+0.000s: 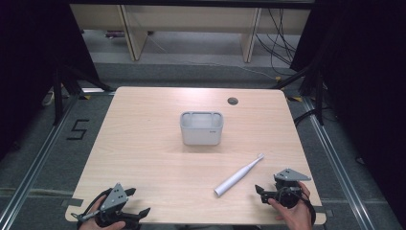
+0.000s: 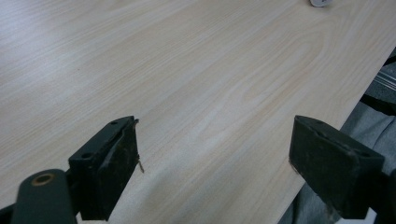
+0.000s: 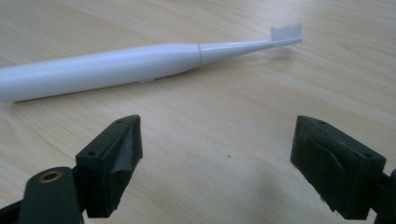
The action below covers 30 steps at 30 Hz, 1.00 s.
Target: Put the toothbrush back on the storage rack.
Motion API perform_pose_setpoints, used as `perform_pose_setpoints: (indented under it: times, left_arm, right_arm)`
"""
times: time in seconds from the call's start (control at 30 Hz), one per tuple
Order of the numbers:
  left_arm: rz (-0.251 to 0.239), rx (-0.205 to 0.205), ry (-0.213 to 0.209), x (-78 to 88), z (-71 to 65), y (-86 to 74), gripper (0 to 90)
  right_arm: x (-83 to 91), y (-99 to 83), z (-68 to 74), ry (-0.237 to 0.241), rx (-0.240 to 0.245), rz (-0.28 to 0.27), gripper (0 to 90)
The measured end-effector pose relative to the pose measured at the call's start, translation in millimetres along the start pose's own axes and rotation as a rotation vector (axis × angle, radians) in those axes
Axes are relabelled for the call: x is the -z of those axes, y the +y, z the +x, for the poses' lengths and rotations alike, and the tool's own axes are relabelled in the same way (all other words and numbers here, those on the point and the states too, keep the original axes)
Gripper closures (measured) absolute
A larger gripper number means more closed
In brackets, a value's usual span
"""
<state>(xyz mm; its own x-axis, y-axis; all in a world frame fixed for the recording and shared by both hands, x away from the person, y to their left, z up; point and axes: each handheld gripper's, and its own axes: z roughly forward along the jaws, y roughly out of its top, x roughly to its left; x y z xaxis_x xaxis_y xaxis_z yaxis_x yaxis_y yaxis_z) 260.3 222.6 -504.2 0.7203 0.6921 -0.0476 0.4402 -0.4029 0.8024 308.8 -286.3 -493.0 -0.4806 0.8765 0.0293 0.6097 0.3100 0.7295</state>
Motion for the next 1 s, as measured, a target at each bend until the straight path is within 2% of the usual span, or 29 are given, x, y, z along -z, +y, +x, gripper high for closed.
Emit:
perform_pose_setpoints:
  times: [0.03, 0.07, 0.13, 0.17, 0.27, 0.37, 0.4, 0.47, 0.53, 0.67, 0.7, 0.73, 0.77, 0.8, 0.83, 0.9, 0.97, 1.0]
  left_arm:
    - [0.000, 0.000, 0.000, 0.0, 0.1, -0.1, 15.0]
    - [0.001, -0.001, 0.001, 0.1, 0.1, -0.1, 15.0]
    - [0.000, -0.002, 0.000, 0.1, -0.1, 0.2, 15.0]
    - [0.000, -0.002, 0.000, 0.1, -0.1, 0.2, 15.0]
    - [0.000, 0.003, -0.001, -0.2, -0.2, -0.1, 15.0]
    - [0.000, -0.002, 0.000, -0.1, 0.0, 0.2, 15.0]
    - [-0.001, 0.002, -0.002, -0.4, -0.3, 0.1, 15.0]
    - [-0.012, 0.013, 0.001, -1.3, -1.2, -0.4, 15.0]
    - [-0.014, 0.014, -0.006, -2.0, -1.1, -0.7, 15.0]
    - [-0.012, 0.011, -0.007, -2.2, -1.1, -0.7, 15.0]
    - [-0.006, 0.010, -0.009, -1.9, -1.0, -0.6, 15.0]
    - [-0.002, 0.009, -0.007, -1.7, -1.0, -0.6, 15.1]
    - [-0.002, 0.009, -0.006, -1.7, -0.8, -0.5, 15.0]
    - [0.005, 0.002, -0.004, -1.2, -0.2, -0.5, 15.1]
    - [-0.001, 0.009, -0.006, -1.6, -0.9, -0.6, 15.1]
    - [-0.001, 0.010, -0.008, -2.0, -0.9, -0.7, 15.1]
    - [-0.001, 0.011, -0.007, -2.1, -0.8, -0.7, 15.1]
    - [-0.004, 0.009, -0.004, -2.4, -0.9, -0.8, 15.1]
  right_arm:
    - [1.3, 0.2, 5.2, 0.006, -0.054, 0.011, 18.6]
    - [0.9, 1.2, 2.6, 0.001, -0.003, -0.002, 19.3]
    - [0.9, 2.2, 3.7, 0.006, -0.005, -0.004, 19.5]
    - [-0.2, 1.9, 2.5, -0.006, 0.027, -0.021, 19.5]
    - [-0.4, 3.9, 4.3, 0.017, 0.005, -0.016, 19.5]
    - [-1.0, 4.7, 4.0, 0.028, 0.026, -0.028, 19.5]
    - [0.1, 6.3, 7.3, 0.036, 0.005, -0.041, 20.4]
    - [0.6, 8.0, 9.3, 0.026, 0.006, -0.046, 20.6]
    - [0.2, 9.6, 11.4, 0.045, 0.000, -0.057, 21.1]
    - [-0.2, 13.9, 15.2, 0.051, 0.025, -0.082, 23.7]
    - [0.4, 15.1, 16.6, 0.042, 0.029, -0.079, 23.8]
    - [-0.5, 16.0, 18.8, 0.058, 0.012, -0.074, 24.3]
    - [-1.9, 17.0, 19.1, 0.066, 0.016, -0.076, 25.2]
    - [-2.0, 18.1, 19.8, 0.054, 0.029, -0.075, 25.6]
    - [-3.7, 18.9, 20.7, 0.070, 0.029, -0.075, 25.8]
    - [-4.1, 20.4, 24.3, 0.071, 0.008, -0.067, 26.0]
    - [-4.7, 22.2, 24.1, 0.058, 0.042, -0.065, 26.4]
    - [-5.9, 23.0, 25.4, 0.073, 0.033, -0.063, 26.4]
